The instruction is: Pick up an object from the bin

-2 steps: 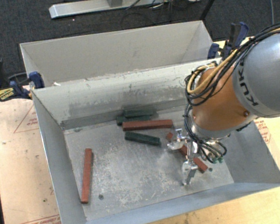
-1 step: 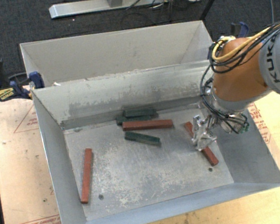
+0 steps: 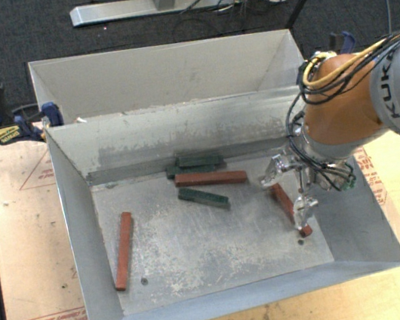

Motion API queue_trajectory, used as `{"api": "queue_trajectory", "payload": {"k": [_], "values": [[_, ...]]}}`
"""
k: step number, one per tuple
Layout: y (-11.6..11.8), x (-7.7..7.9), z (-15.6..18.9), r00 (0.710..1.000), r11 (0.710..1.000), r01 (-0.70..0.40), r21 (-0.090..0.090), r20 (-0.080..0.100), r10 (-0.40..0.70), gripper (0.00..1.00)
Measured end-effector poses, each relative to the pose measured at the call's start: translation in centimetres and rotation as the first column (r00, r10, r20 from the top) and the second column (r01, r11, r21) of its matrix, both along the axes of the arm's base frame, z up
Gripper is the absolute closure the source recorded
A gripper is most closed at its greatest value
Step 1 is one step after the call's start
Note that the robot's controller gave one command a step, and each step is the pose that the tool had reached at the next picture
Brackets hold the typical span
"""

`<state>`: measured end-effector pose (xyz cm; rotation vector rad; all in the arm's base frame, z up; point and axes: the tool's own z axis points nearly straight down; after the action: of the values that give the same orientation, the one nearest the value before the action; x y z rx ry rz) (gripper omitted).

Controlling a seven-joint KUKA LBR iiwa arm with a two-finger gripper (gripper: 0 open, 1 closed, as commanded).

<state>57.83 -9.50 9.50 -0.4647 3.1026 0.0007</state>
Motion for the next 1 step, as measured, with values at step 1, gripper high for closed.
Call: {"api": "queue_trajectory", "payload": {"k": [1], "values": [[0.00, 0.00, 0.00, 1.000, 1.000, 0.000, 0.000, 0.000, 0.000, 0.00]]}}
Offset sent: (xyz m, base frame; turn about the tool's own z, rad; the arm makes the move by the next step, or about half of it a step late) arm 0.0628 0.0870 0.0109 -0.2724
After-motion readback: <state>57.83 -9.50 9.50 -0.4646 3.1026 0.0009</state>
